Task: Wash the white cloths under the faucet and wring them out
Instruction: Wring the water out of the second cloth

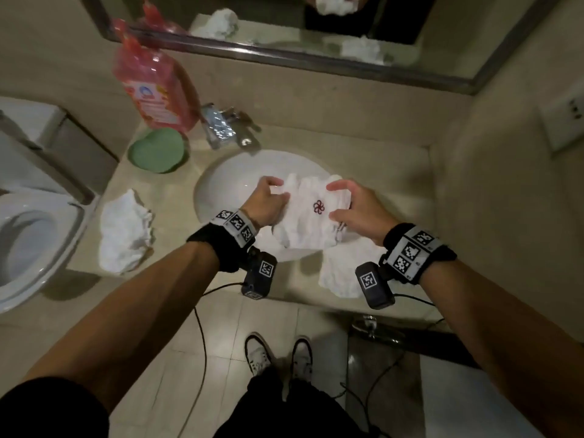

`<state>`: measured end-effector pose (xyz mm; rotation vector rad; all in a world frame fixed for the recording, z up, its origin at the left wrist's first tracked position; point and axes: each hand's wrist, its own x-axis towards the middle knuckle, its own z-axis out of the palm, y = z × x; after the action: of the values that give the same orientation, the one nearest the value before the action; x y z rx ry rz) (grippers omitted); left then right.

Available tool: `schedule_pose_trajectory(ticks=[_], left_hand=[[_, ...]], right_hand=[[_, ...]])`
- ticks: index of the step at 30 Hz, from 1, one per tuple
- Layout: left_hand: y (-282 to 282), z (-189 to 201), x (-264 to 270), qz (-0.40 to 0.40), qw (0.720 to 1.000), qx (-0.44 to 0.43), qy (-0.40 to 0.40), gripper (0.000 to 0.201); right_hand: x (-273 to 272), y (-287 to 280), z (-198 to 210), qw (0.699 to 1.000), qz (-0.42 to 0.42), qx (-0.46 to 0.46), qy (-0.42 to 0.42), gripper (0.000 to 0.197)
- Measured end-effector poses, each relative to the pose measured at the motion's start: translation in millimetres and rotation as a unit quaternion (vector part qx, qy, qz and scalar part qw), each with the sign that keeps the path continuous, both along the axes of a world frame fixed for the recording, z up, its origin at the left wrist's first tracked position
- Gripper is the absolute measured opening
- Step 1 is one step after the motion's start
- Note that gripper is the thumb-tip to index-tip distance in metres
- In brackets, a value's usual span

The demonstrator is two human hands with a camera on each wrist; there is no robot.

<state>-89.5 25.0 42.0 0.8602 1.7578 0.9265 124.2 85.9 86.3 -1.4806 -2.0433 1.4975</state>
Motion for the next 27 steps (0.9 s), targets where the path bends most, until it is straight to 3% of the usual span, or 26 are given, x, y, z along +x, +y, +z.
schedule_pose_trajectory(ticks=[5,7,10,14,16,19,23,27], left_hand=[[1.3,-44.8,57.2,-0.125,0.990,-0.017,-0.062,0.022],[-3.7,-62.3,76.5,-0.161,0.985,-0.052,-0.038,0.038],[-11.5,-85.8,99.9,-0.180,0.978,-0.107,0.002,0.040],[-13.7,-102.1,120.1,-0.223,0.946,-0.155,0.179,0.035],[-14.6,-104.0,121.7,-0.236,0.939,-0.163,0.190,0.032],[-16.6,-94.6,106.5,-0.204,0.951,-0.179,0.145,0.028],[-28.0,-59.8,49.2,-0.142,0.977,-0.147,0.066,0.022],[-62.3,-24.9,-43.6,-0.077,0.976,-0.133,0.151,0.027]], right_hand=[[59.7,-9.0,-45.7,0.994,-0.024,-0.013,-0.104,0.049],[77.7,-13.9,-65.8,0.990,-0.039,-0.036,-0.134,0.048],[96.5,-20.7,-92.7,0.984,-0.036,-0.043,-0.171,0.049],[107.2,-24.4,-114.7,0.968,0.036,-0.021,-0.246,0.051],[108.6,-20.0,-116.0,0.958,0.067,-0.018,-0.277,0.047],[97.5,-8.1,-103.9,0.942,0.080,0.020,-0.325,0.035],[37.0,2.6,-71.7,0.962,0.110,0.076,-0.237,0.017],[-64.0,-5.8,-49.2,0.972,0.187,0.065,-0.123,0.008]])
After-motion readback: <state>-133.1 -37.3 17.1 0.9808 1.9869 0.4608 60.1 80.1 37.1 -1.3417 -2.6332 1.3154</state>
